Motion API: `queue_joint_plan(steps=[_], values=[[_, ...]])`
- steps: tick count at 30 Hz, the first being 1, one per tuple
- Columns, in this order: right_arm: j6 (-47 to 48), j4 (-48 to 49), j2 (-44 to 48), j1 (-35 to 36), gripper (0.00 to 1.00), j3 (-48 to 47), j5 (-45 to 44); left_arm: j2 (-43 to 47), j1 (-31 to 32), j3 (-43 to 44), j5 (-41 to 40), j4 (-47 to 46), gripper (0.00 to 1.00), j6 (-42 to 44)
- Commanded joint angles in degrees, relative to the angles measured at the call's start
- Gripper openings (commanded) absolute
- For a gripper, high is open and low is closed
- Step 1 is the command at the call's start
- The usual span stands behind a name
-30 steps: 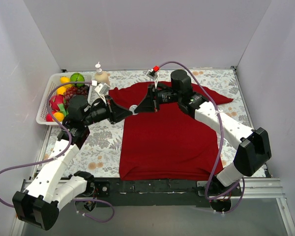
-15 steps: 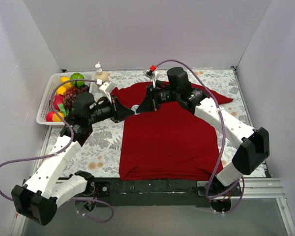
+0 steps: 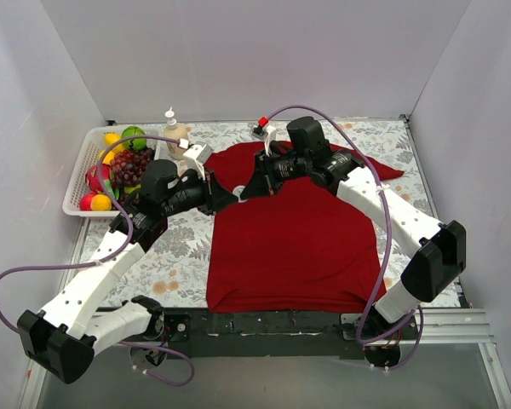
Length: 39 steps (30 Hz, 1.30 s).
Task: Pin the brooch onto the clothing
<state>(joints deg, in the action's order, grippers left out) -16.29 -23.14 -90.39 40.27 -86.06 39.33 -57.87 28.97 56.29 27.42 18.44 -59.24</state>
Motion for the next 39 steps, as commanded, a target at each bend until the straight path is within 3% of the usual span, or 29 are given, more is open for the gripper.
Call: queue_joint_plan(steps=[1, 7, 11, 14, 17, 22, 24, 25, 27, 28, 29, 32, 34, 39], values=[[1.1, 4.3, -4.5, 3.2, 0.01, 0.3, -9.4, 1.8, 7.4, 7.7, 17.5, -12.5, 0.00, -1.8], [1.4, 6.5, -3.6, 3.5, 0.04, 1.2, -7.7, -0.2, 9.3, 8.6, 17.5, -12.6, 0.00, -1.4], [2.3, 9.1, -2.3, 3.8, 0.21, 2.8, -5.5, -1.1, 10.5, 8.6, 16.8, -12.7, 0.00, -1.0], [3.5, 10.9, -0.2, 3.7, 0.25, 4.8, -4.9, -0.1, 10.5, 8.0, 15.0, -12.5, 0.00, -0.4], [5.5, 13.1, 3.3, 3.7, 0.26, 7.8, -5.1, 2.0, 10.5, 6.6, 11.0, -11.5, 0.00, 0.0], [9.3, 15.0, 10.4, 3.4, 0.37, 10.6, -4.5, 3.8, 10.5, 5.2, 2.5, -6.6, 0.00, 1.3], [10.7, 15.2, 13.3, 3.1, 0.48, 11.4, -4.0, 4.7, 10.5, 4.5, 1.2, -5.7, 0.00, 1.3], [11.2, 15.3, 14.2, 3.1, 0.49, 11.5, -3.8, 5.0, 10.5, 4.1, 0.4, -5.5, 0.00, 1.2], [12.4, 15.6, 17.0, 2.9, 0.61, 12.3, -3.5, 5.7, 10.5, 3.5, -1.3, -5.3, 0.00, 1.1], [12.8, 15.8, 18.0, 2.9, 0.63, 12.7, -3.2, 6.0, 10.5, 3.2, -2.0, -5.3, 0.00, 0.9], [13.1, 16.5, 19.2, 2.7, 0.74, 13.3, -3.5, 6.2, 10.5, 2.8, -3.2, -5.4, 0.00, 0.8], [13.8, 20.7, 24.1, 2.4, 0.88, 16.8, -5.3, 6.6, 10.5, 2.5, -5.5, -5.3, 0.00, 0.7], [13.1, 22.6, 28.3, 2.1, 0.94, 20.4, -7.2, 6.5, 10.5, 2.5, -6.5, -4.9, 0.00, 0.6], [12.3, 30.6, 35.5, 1.8, 0.95, 25.8, -12.1, 5.9, 10.5, 2.2, -9.5, -4.5, 0.00, 0.7]])
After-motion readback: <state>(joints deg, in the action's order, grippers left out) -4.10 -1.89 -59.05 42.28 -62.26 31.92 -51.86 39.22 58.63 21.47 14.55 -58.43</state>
